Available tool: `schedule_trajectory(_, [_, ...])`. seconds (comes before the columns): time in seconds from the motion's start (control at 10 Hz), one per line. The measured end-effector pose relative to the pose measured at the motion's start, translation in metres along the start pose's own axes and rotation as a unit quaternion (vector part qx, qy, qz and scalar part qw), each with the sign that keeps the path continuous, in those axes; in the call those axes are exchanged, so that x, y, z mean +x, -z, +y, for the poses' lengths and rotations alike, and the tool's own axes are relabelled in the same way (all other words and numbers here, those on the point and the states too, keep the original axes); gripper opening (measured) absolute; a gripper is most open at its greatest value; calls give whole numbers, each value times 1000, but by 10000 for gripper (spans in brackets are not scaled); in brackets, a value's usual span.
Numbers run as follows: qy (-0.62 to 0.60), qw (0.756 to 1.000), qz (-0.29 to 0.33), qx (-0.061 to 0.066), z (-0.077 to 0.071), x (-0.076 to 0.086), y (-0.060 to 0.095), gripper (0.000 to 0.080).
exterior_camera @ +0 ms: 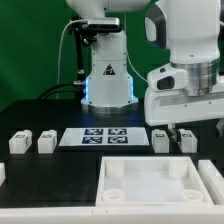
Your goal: Assemble one leg
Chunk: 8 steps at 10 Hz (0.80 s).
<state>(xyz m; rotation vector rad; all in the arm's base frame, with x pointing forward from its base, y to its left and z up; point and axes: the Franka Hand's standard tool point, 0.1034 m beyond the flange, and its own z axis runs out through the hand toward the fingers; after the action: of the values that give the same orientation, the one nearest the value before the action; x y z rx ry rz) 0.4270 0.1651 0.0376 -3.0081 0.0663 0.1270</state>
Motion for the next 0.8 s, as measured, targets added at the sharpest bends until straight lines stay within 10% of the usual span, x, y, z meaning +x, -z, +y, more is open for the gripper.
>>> schedule_trajectory(0.8, [-4,948,-317,-26,2,-23,-14,649])
